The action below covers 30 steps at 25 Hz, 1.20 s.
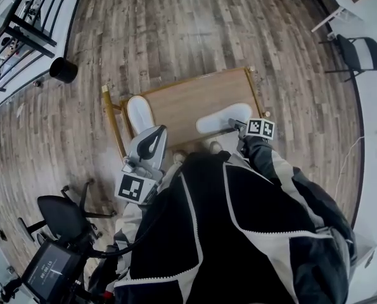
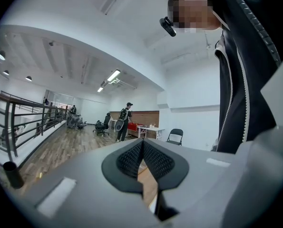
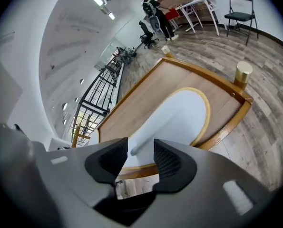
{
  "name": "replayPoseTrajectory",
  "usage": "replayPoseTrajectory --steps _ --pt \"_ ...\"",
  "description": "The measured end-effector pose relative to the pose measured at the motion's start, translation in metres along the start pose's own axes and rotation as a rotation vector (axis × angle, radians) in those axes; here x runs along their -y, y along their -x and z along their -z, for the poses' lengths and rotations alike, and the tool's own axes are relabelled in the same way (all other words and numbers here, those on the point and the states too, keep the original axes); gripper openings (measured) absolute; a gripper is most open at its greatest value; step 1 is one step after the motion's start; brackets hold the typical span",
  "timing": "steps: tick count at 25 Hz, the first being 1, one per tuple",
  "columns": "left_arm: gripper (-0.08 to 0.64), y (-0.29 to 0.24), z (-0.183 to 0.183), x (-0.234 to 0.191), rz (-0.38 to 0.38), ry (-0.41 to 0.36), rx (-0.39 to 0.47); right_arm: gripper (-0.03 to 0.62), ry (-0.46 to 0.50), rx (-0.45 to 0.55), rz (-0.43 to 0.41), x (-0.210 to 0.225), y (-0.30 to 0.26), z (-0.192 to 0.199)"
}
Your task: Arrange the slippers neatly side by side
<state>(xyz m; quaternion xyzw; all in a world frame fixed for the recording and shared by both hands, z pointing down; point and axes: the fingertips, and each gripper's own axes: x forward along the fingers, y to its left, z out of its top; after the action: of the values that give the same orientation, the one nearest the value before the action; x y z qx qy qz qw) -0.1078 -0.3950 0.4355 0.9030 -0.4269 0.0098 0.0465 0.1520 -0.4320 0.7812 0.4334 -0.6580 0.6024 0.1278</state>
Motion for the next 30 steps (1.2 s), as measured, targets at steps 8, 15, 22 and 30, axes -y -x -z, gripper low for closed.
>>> replayPoseTrajectory --steps 8,15,22,30 --pt "0.014 0.001 0.0 -0.003 -0.015 0.001 -0.011 0.025 -0.077 -0.021 0.069 0.015 -0.023 -0.009" --pt "0.014 -0.003 -0.004 -0.015 -0.045 0.088 0.051 0.025 0.008 0.005 0.008 -0.013 -0.017 -0.023" --pt "0.014 -0.012 0.005 -0.024 -0.054 0.114 0.021 0.026 0.289 0.107 -0.134 -0.101 0.015 -0.055" --pt "0.014 -0.026 0.005 -0.036 -0.062 0.091 0.012 0.026 0.667 0.296 -0.4 -0.234 0.105 -0.064"
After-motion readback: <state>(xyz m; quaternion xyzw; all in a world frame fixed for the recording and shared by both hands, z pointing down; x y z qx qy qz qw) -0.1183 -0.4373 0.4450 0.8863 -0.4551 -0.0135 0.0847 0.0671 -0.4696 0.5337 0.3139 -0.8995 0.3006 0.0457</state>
